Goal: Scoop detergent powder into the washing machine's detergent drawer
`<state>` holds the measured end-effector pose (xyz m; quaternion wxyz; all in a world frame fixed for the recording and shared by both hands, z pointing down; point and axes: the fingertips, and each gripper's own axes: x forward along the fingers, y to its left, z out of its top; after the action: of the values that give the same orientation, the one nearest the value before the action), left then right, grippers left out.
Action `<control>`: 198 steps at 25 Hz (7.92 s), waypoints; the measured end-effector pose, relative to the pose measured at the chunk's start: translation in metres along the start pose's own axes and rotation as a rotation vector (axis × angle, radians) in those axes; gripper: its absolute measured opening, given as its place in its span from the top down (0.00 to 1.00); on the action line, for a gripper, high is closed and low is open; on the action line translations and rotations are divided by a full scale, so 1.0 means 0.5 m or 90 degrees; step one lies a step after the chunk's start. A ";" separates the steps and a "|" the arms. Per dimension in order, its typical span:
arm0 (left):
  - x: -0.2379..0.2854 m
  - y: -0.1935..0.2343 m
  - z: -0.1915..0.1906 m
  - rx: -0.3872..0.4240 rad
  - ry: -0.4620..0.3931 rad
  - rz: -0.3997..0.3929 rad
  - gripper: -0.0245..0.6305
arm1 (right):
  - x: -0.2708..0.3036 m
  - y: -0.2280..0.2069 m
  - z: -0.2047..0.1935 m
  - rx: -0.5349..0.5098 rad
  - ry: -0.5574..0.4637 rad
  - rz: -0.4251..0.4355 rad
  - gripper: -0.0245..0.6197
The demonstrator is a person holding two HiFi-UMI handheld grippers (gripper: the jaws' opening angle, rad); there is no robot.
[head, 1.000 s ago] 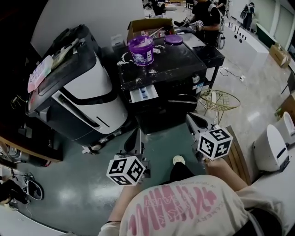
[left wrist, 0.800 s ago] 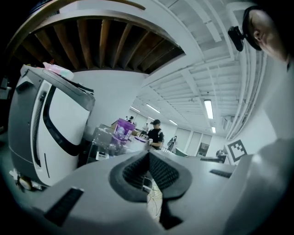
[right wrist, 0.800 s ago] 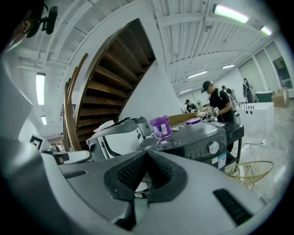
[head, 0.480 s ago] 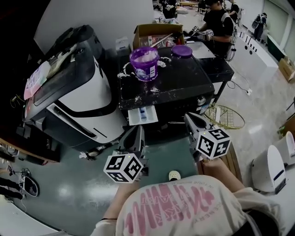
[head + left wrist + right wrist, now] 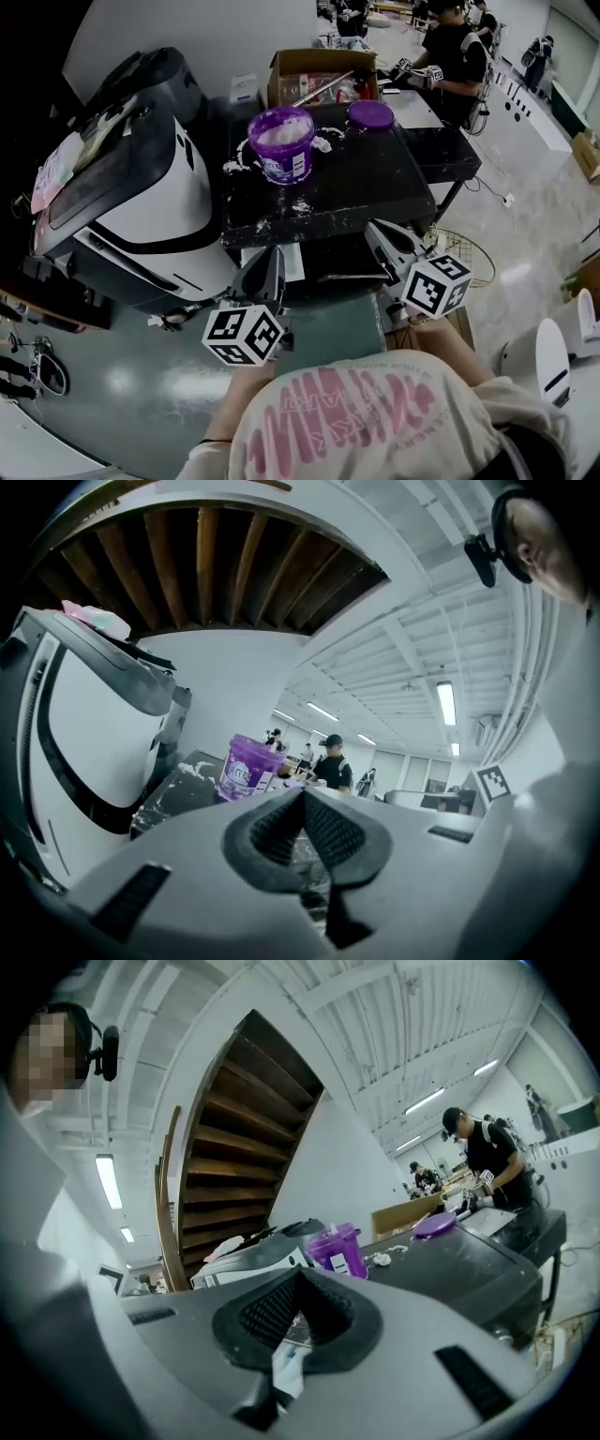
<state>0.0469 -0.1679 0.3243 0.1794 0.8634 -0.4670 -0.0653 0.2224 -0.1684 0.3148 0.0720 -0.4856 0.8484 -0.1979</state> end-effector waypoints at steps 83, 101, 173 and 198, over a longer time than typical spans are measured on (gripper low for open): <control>0.253 0.362 0.075 -0.057 0.002 0.074 0.96 | 0.633 -0.154 0.115 -0.547 0.472 0.105 0.95; 0.215 0.352 0.093 -0.043 -0.014 0.074 0.96 | 0.614 -0.100 0.082 -0.274 0.446 0.133 0.95; -0.251 0.207 -0.027 -0.083 0.076 0.023 0.96 | 0.167 0.090 -0.221 0.609 0.152 0.081 0.95; -0.321 0.466 0.011 -0.094 0.097 -0.007 0.96 | 0.293 0.128 -0.327 0.404 0.178 -0.095 0.95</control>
<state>-0.2262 -0.1523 0.3969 0.2775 0.8529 -0.4410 -0.0347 0.0440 -0.2209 0.4481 0.0878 -0.4680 0.7086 -0.5207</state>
